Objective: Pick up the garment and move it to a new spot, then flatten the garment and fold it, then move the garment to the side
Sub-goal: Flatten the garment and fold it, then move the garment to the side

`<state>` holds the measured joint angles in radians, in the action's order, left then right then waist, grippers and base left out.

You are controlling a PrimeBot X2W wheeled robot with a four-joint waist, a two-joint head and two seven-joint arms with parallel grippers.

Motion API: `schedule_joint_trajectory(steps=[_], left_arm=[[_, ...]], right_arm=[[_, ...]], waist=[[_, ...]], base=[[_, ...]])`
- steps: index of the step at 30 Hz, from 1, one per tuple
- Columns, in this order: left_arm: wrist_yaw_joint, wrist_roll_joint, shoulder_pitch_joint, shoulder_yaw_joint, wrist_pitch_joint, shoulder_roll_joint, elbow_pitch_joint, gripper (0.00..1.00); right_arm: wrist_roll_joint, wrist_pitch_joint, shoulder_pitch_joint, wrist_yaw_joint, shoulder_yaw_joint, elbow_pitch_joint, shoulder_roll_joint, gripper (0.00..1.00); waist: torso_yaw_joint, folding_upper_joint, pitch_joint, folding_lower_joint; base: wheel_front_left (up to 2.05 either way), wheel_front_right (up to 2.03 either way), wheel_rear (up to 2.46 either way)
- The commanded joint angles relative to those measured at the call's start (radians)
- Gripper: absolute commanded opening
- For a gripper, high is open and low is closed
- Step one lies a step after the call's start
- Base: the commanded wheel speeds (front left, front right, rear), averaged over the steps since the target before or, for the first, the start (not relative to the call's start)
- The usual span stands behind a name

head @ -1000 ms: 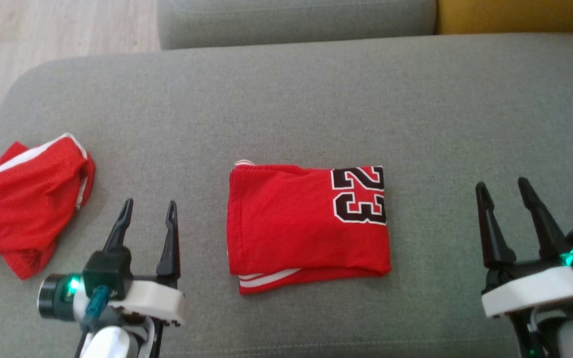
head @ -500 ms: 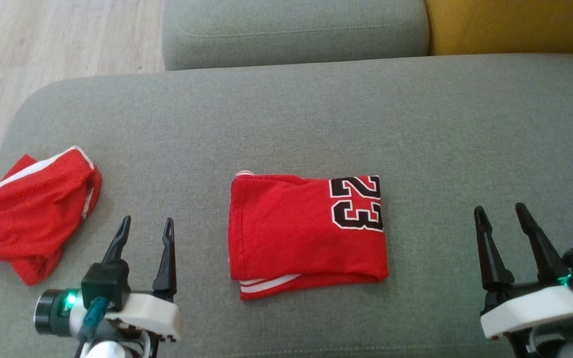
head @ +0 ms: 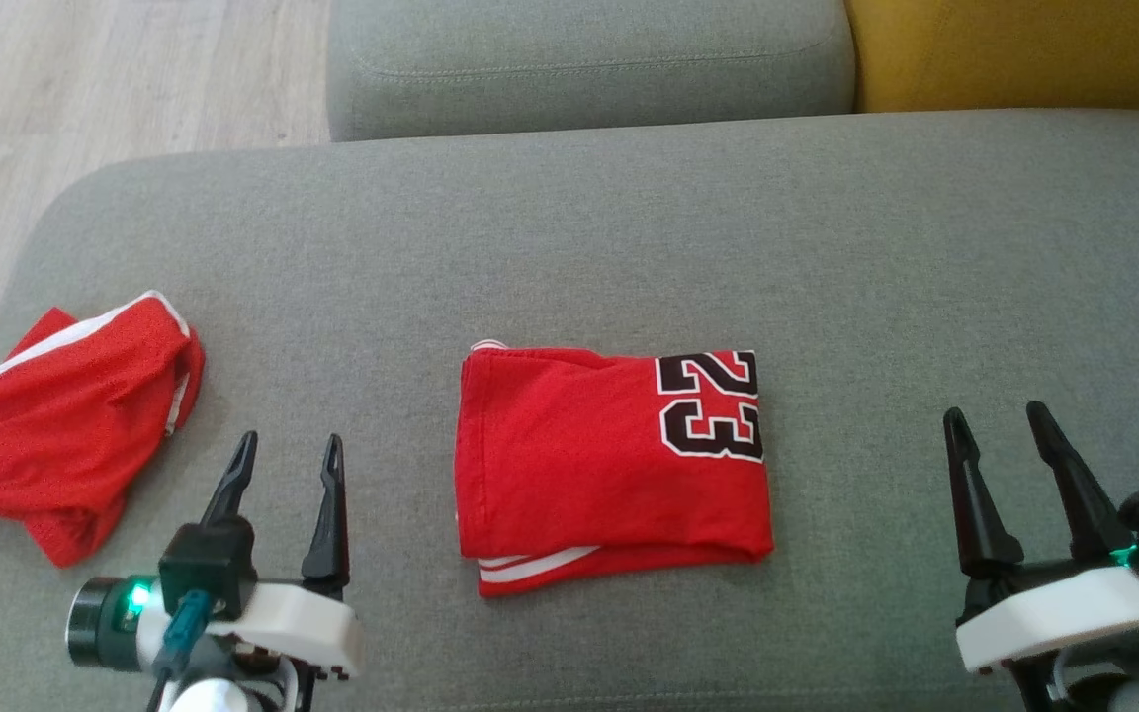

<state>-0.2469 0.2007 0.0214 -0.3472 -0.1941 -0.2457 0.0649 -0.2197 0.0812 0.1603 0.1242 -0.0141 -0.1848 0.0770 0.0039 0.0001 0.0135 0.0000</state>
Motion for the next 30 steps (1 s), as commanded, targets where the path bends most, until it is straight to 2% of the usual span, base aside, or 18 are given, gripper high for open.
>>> schedule_joint_trajectory(steps=[1, 8, 15, 21, 30], left_arm=[[-0.007, 0.003, -0.027, 0.032, -0.001, -0.02, -0.036, 1.0], [-0.009, 0.004, -0.035, 0.025, -0.003, -0.022, -0.04, 1.0], [-0.001, -0.003, -0.082, 0.011, -0.013, -0.014, -0.045, 1.0], [0.013, -0.013, -0.158, -0.014, -0.037, 0.017, -0.029, 1.0], [0.027, -0.03, -0.247, -0.035, -0.062, 0.059, 0.005, 1.0]], right_arm=[[0.005, 0.004, -0.01, 0.007, 0.015, -0.041, 0.007, 1.0], [0.005, 0.013, -0.007, 0.007, 0.006, -0.035, 0.007, 1.0], [-0.005, 0.034, -0.029, 0.007, 0.012, 0.012, 0.031, 1.0], [-0.04, 0.076, -0.109, 0.007, 0.053, 0.145, 0.061, 1.0], [-0.113, 0.157, -0.253, 0.007, 0.127, 0.385, 0.079, 1.0]], waist=[[0.001, -0.0001, -0.001, 0.0], [0.012, -0.0001, 0.002, 0.0], [0.064, -0.0001, 0.038, 0.0], [0.138, -0.0001, 0.096, 0.0], [0.204, -0.0001, 0.165, 0.0]], base=[[0.0, 0.0, 0.0], [0.0, 0.0, 0.0], [0.0, 0.0, 0.0], [0.0, 0.0, 0.0], [0.0, 0.0, 0.0]])
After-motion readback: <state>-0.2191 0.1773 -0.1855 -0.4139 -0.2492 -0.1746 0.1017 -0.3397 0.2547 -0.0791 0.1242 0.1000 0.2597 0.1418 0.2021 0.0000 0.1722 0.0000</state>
